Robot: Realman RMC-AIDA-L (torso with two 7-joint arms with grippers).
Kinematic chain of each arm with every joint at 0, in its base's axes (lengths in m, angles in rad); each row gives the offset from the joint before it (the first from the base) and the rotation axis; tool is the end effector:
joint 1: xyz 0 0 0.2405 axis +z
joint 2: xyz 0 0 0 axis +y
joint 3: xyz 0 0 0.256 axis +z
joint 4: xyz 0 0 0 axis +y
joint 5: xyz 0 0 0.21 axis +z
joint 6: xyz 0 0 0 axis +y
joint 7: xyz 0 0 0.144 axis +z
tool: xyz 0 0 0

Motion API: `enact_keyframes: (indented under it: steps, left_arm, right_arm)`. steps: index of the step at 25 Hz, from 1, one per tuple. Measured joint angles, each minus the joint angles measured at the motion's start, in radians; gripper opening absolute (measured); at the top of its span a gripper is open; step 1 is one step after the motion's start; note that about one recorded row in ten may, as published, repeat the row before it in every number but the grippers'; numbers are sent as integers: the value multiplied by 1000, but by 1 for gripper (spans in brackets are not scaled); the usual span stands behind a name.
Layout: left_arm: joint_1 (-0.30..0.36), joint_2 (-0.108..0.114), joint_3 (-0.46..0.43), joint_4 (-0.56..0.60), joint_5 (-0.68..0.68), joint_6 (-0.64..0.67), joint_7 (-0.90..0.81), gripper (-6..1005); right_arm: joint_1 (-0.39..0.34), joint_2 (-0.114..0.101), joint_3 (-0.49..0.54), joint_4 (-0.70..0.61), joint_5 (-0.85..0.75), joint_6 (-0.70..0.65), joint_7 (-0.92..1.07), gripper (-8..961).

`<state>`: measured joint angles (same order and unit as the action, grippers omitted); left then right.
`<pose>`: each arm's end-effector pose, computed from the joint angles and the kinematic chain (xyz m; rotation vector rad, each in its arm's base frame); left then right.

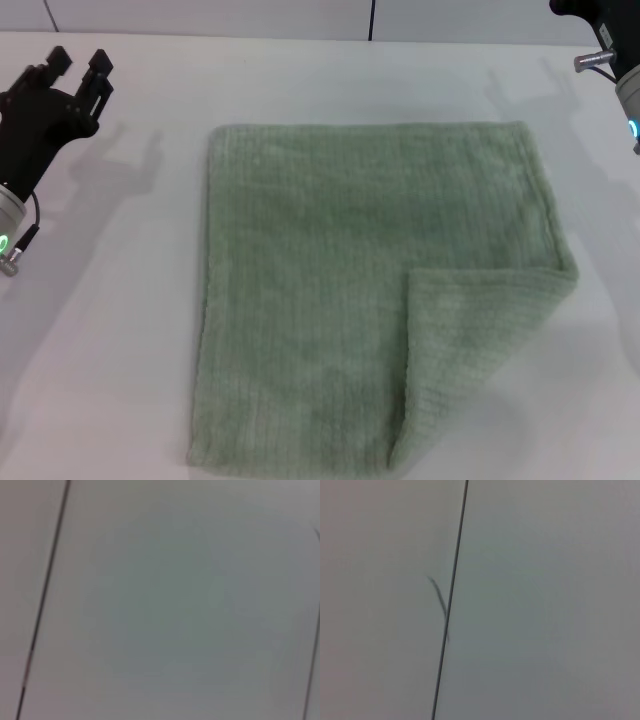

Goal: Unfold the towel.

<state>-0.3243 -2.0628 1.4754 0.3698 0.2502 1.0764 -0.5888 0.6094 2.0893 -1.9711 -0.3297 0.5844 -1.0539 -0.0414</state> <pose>-0.3196 0.3365 0.0085 -1.7189 -0.6396 -0.8948 0.2280 0.4052 -0.0105 -1.6248 0.2659 0.7906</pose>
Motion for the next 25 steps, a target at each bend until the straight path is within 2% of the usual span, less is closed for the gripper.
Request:
enact_keyframes:
  steps: [4, 7, 10, 12, 18, 21, 25]
  left_arm:
    - [-4, 1, 21, 3, 0, -12, -27, 563]
    - [-7, 7, 76, 20, 2, -50, -89, 417]
    - [-8, 7, 99, 34, 3, -72, -104, 183]
    - [-8, 9, 144, 80, 36, -141, -157, 151]
    - [-16, 6, 157, 143, 162, -240, -263, 54]
    - [-37, 5, 161, 146, 216, -275, -327, 6]
    - [-68, 3, 162, 139, 287, -322, -409, 0]
  right_arm:
    - [-1, 1, 0, 0, 0, 0, 0, 772]
    - [-1, 2, 1, 0, 0, -1, 0, 772]
    - [-1, 2, 2, 0, 0, -1, 0, 772]
    - [0, 2, 3, 0, 0, -1, 0, 772]
    - [3, 1, 3, 0, 0, 0, 0, 772]
    - [5, 0, 3, 0, 0, 0, 0, 772]
    - [6, 0, 2, 0, 0, 0, 0, 772]
